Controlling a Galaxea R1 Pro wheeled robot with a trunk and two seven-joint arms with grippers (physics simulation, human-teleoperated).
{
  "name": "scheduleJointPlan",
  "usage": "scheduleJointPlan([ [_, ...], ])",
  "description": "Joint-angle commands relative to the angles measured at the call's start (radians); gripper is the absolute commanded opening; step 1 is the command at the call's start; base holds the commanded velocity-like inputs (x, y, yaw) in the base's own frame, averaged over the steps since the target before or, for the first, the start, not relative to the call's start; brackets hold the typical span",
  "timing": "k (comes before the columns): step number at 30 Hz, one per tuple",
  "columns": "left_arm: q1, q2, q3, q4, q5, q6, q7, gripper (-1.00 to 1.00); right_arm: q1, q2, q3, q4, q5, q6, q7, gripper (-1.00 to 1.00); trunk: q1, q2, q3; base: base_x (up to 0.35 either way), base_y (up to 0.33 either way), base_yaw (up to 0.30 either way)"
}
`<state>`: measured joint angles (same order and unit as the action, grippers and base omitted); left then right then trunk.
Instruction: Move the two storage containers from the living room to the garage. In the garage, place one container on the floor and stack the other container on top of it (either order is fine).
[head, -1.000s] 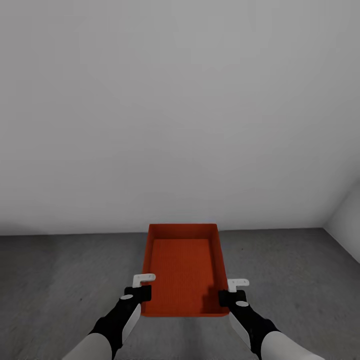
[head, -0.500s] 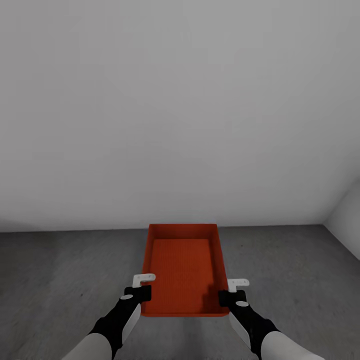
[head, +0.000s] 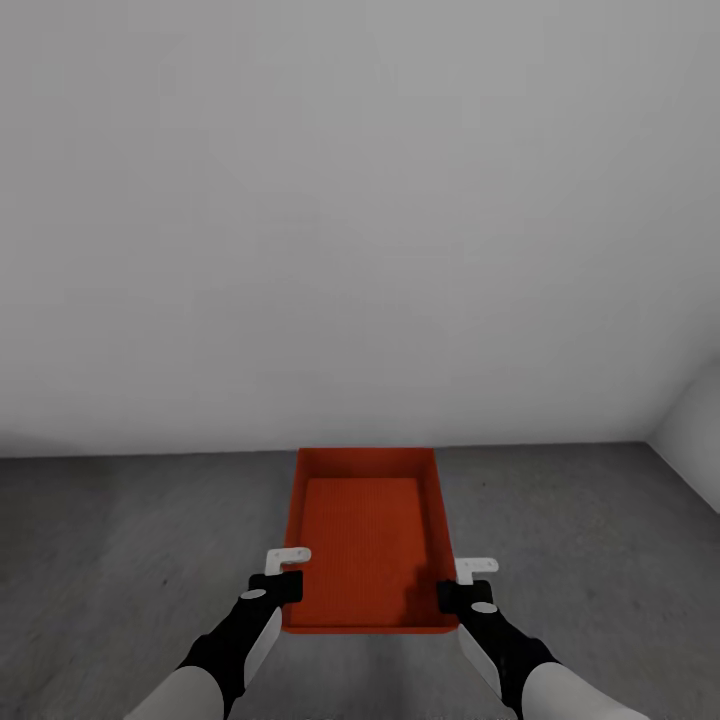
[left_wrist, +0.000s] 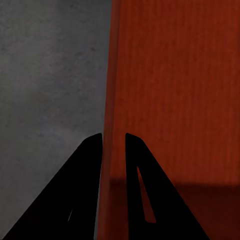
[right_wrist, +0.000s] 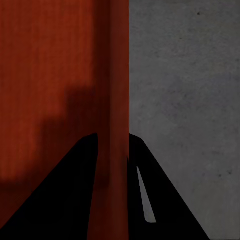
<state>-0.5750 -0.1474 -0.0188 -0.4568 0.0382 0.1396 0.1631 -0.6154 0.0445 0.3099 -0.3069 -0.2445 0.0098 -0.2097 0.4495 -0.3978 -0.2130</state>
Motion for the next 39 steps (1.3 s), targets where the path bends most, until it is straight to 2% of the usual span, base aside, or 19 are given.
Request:
scheduleJointPlan([
  [1, 0.0, 0.006, 0.027, -0.003, -0.011, 0.008, 0.072, -1.0, -0.001, 0.0, -0.011, -0.005, -0.015, 0.001, 0.001, -1.0, 0.001, -0.002, -0.004, 0.0, 0.0, 0.0],
  [39, 0.0, 0.006, 0.027, -0.003, -0.011, 0.008, 0.072, -1.0, -0.001, -0.001, -0.011, -0.005, -0.015, 0.001, 0.001, -1.0, 0.001, -0.002, -0.065, 0.0, 0.0, 0.0],
])
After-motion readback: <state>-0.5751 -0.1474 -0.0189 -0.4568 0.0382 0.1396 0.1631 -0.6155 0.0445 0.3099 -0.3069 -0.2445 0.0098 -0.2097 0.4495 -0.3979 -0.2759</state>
